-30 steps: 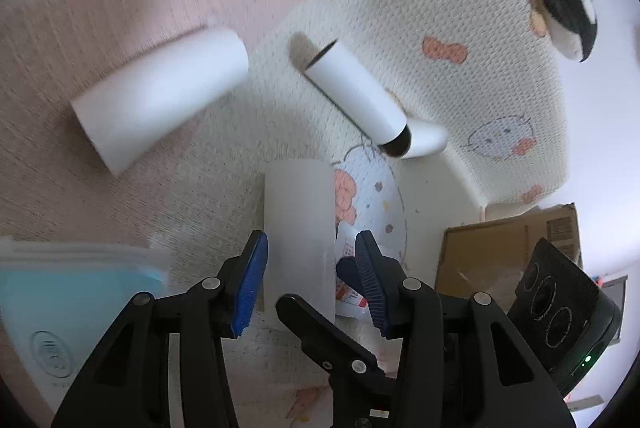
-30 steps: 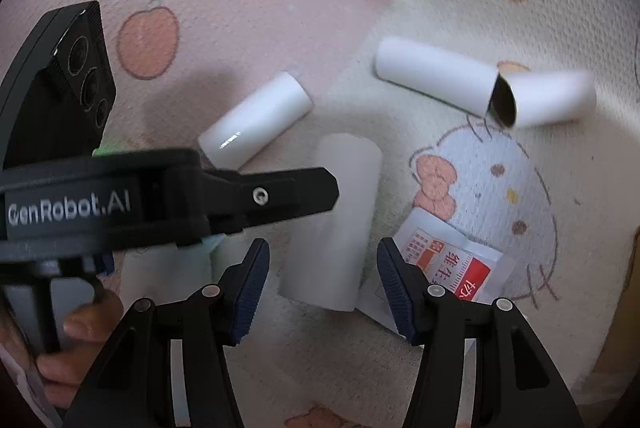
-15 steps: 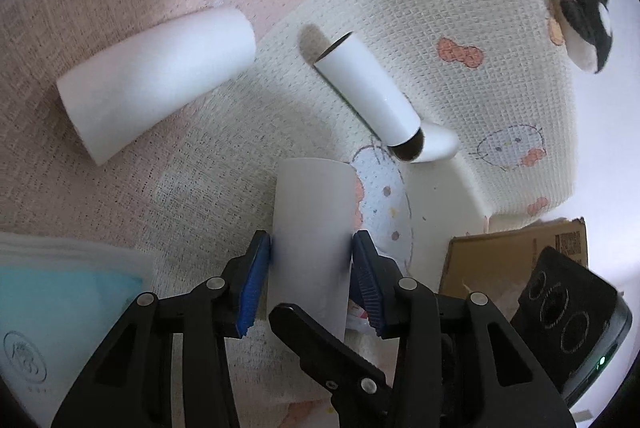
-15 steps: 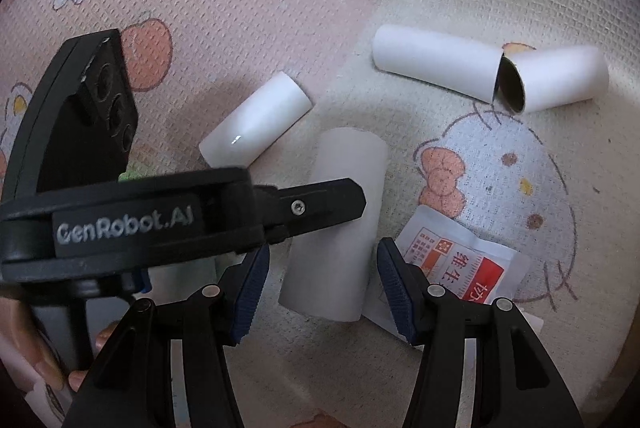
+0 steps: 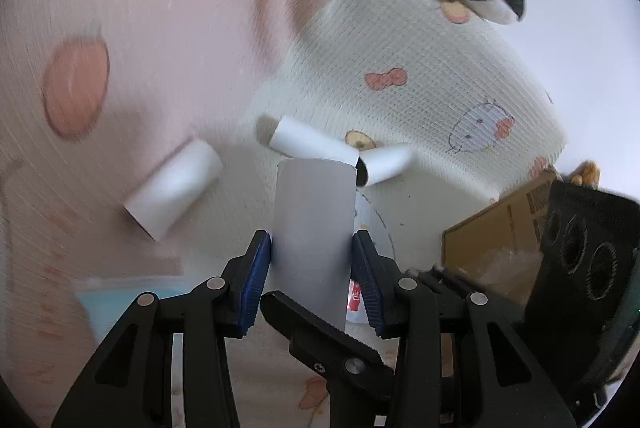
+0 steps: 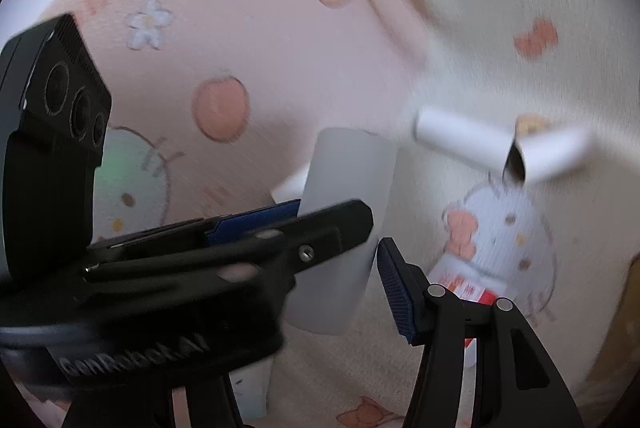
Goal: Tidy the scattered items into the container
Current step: 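Lift the held white tube with the left gripper off the blanket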
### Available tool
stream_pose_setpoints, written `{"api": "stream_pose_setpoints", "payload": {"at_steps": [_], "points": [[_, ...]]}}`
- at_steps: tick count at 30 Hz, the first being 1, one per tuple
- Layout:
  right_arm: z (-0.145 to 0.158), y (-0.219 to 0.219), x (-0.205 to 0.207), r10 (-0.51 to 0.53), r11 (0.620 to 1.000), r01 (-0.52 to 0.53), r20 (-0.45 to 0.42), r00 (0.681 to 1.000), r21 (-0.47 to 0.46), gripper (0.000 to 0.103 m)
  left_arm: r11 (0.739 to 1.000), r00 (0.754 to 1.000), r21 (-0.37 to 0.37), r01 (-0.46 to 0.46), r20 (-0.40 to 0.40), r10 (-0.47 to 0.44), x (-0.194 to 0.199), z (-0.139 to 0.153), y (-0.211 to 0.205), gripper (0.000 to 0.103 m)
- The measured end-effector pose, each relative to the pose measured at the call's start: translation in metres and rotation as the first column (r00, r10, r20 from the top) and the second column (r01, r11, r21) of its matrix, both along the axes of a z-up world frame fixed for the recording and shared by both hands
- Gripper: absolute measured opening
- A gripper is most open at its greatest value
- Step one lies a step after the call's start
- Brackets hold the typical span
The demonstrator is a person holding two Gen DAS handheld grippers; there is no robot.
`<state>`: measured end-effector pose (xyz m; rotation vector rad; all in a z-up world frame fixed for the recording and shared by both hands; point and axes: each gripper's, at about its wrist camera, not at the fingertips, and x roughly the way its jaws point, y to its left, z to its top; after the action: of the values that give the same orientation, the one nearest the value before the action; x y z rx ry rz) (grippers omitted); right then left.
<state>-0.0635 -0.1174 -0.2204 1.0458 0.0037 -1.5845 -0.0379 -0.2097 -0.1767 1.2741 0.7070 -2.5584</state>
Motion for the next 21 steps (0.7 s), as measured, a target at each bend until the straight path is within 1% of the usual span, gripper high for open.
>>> {"api": "stream_pose_setpoints", "payload": {"at_steps": [3,6,9,12,16,19,21], "points": [[0.017,0.005,0.003,0.009,1.000,-0.010,-0.040,0.999,-0.021,0.053,0.999,1.000,-0.040,0.007,-0.024,-0.008,0.005,0.018,0.004,0.046],[0.028,0.010,0.005,0.011,0.999,-0.014,-0.053,0.999,-0.047,0.053,0.999,0.999,-0.046,0.015,-0.042,-0.017,0.011,0.030,0.005,0.046],[0.035,0.011,0.003,0.012,0.998,-0.014,-0.043,0.999,-0.055,0.053,0.999,0.998,-0.035,0.024,-0.064,-0.027,0.013,0.041,0.007,0.046],[0.047,0.016,0.004,0.015,0.998,-0.019,-0.055,0.998,-0.066,0.053,0.998,0.996,-0.049,0.031,-0.077,-0.035,0.015,0.052,0.013,0.046],[0.055,0.019,0.001,0.022,0.997,-0.026,-0.056,0.998,-0.078,0.053,0.996,0.994,-0.081,0.045,-0.092,-0.053,0.015,0.066,0.022,0.046],[0.059,0.022,-0.004,0.023,0.996,-0.025,-0.032,0.999,-0.085,0.054,0.993,0.993,-0.110,0.053,-0.098,-0.064,0.012,0.075,0.030,0.046],[0.065,0.027,-0.004,0.016,0.995,-0.020,-0.041,0.999,-0.101,0.053,0.989,0.992,-0.138,0.062,-0.101,-0.076,0.010,0.083,0.037,0.046]]}}
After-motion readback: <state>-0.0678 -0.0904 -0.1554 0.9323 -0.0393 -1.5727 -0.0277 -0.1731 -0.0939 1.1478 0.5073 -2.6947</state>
